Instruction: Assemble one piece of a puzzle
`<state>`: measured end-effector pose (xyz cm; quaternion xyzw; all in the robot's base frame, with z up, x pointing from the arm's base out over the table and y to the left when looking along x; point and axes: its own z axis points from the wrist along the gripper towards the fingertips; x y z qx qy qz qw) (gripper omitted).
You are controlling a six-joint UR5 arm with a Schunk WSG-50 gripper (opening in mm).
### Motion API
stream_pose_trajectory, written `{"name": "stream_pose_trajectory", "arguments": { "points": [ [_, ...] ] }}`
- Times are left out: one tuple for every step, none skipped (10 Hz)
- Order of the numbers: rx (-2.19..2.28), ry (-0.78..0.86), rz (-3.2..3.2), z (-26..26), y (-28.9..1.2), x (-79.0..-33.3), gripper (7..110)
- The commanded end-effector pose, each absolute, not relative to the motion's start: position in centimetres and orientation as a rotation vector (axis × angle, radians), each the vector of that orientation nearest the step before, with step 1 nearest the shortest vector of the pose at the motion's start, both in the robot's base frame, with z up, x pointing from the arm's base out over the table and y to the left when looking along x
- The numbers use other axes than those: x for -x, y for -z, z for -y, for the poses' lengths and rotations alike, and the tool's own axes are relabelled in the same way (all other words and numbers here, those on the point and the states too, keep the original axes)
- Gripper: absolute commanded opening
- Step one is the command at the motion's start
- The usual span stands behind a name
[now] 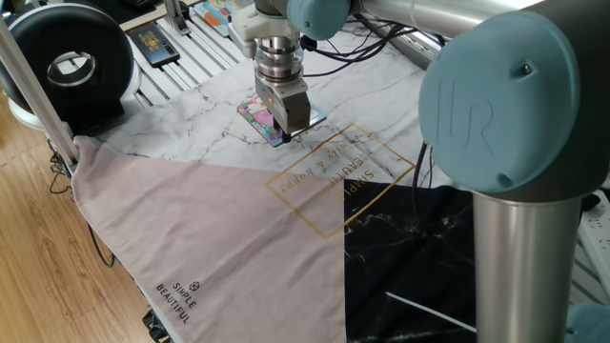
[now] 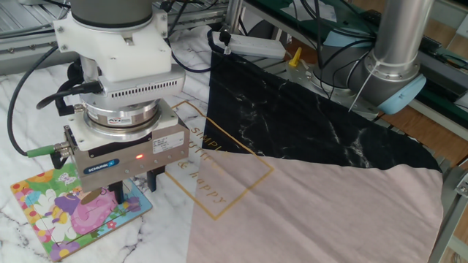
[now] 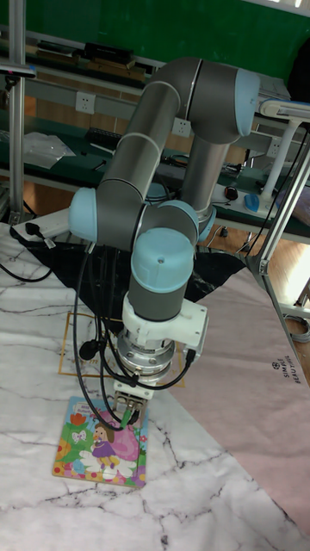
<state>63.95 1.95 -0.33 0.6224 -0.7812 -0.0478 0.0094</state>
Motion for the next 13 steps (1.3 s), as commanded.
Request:
{"name": "stream_pose_trajectory", "arguments": {
  "points": [
    [-1.95, 0.162, 2.456, -2.39, 0.28, -64.46, 44],
    [-1.953, 0.169, 2.455, -2.58, 0.38, -64.48, 44],
    [-1.959, 0.169, 2.451, -2.61, 0.47, -64.52, 44],
    [-1.963, 0.169, 2.448, -2.62, 0.55, -64.54, 44],
    [-1.962, 0.167, 2.447, -2.58, 0.6, -64.56, 44],
    [-1.962, 0.17, 2.447, -2.63, 0.65, -64.54, 44],
    [-1.964, 0.168, 2.445, -2.6, 0.69, -64.55, 44],
    [-1.964, 0.168, 2.441, -2.56, 0.67, -64.51, 44],
    [-1.962, 0.165, 2.443, -2.52, 0.68, -64.54, 44],
    [-1.964, 0.156, 2.442, -2.4, 0.71, -64.62, 44],
    [-1.961, 0.161, 2.442, -2.44, 0.68, -64.54, 44],
    [-1.958, 0.169, 2.442, -2.56, 0.51, -64.39, 44],
    [-1.95, 0.172, 2.438, -2.53, 0.24, -64.16, 44]
  ]
}}
